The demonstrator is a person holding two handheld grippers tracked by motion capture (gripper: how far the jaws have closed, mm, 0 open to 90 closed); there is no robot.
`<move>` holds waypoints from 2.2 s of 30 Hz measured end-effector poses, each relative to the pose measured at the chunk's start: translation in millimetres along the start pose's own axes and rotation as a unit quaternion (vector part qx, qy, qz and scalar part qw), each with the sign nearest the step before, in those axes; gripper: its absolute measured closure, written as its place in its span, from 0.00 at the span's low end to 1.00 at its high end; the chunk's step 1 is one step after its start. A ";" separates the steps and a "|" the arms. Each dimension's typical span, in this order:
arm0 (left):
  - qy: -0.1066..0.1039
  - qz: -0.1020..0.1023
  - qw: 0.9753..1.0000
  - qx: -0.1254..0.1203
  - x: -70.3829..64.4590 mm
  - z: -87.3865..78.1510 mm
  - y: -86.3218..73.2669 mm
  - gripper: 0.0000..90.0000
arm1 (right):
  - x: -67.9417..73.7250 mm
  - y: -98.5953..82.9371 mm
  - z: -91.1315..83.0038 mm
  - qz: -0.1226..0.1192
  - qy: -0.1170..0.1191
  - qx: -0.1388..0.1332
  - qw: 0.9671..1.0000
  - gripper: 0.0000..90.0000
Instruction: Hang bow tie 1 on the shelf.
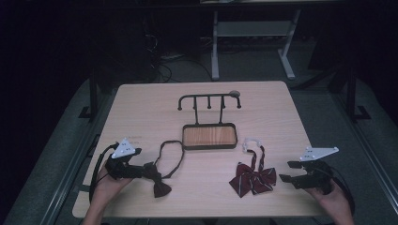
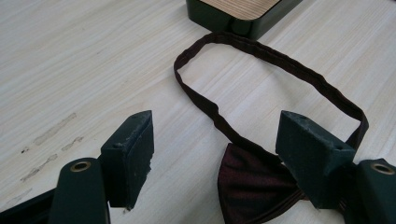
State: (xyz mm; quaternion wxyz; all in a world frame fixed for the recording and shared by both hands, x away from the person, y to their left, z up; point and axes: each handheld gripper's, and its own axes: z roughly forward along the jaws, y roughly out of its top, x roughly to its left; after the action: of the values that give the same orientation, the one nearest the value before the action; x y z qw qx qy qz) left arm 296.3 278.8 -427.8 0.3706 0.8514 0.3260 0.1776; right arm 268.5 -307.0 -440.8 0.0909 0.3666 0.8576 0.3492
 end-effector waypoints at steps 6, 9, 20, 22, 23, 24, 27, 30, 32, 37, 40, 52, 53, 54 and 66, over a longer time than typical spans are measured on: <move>-0.004 -0.002 1.000 0.001 -0.5 0.8 -0.3 0.31 | -0.1 3.2 -0.5 0.010 -0.002 0.001 1.000 0.33; -0.003 0.004 1.000 -0.004 -0.5 -0.2 0.3 0.31 | 1.6 6.7 -1.3 0.007 -0.005 0.004 1.000 0.32; -0.022 0.014 1.000 -0.012 -1.6 1.7 14.4 0.29 | 2.8 35.2 2.3 0.004 0.013 0.023 1.000 0.28; -0.022 0.015 1.000 -0.009 -2.3 3.1 13.1 0.29 | 2.1 40.9 3.9 0.002 0.017 0.026 1.000 0.26; -0.024 0.015 1.000 -0.009 -2.3 3.0 12.1 0.29 | 2.0 43.8 5.0 0.000 0.018 0.030 0.999 0.25; -0.024 0.014 1.000 -0.011 -3.2 2.8 11.1 0.29 | 2.3 46.9 6.0 -0.001 0.017 0.033 0.999 0.24; -0.023 0.014 1.000 -0.014 -4.2 0.8 8.6 0.29 | 1.4 56.6 8.9 -0.010 0.024 0.039 0.999 0.23; -0.020 0.012 1.000 -0.014 -3.4 -0.1 8.2 0.29 | -1.0 65.9 11.8 -0.012 0.032 0.043 0.998 0.23; -0.018 0.015 1.000 -0.014 -2.5 0.1 7.9 0.29 | -2.3 71.0 13.4 -0.016 0.026 0.045 0.998 0.27; -0.021 0.014 1.000 -0.009 -2.1 1.8 5.8 0.29 | -8.3 78.5 18.7 -0.008 0.026 0.057 0.998 0.33; -0.018 0.020 1.000 0.003 0.0 3.3 4.6 0.29 | -13.0 83.7 25.0 -0.012 0.020 0.069 0.997 0.38; -0.009 0.014 1.000 -0.003 1.2 -1.6 -0.4 0.29 | -27.1 104.8 51.0 -0.011 0.008 0.108 0.994 0.47; -0.009 0.014 1.000 -0.003 1.2 -1.6 -0.4 0.29 | -27.1 104.8 51.0 -0.011 0.008 0.108 0.994 0.47; -0.009 0.016 1.000 -0.001 1.1 -1.6 -0.8 0.29 | -28.0 109.8 55.4 -0.009 0.010 0.114 0.993 0.49; -0.003 0.020 1.000 0.000 0.3 -3.0 -3.6 0.29 | -35.7 121.5 80.4 -0.008 -0.014 0.161 0.987 0.57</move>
State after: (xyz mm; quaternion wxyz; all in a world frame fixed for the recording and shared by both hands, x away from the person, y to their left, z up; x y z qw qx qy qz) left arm 293.4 282.3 -428.6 0.3682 0.8583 0.3074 0.1823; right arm 395.8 -229.7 -423.1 0.0455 0.3741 0.9042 0.2009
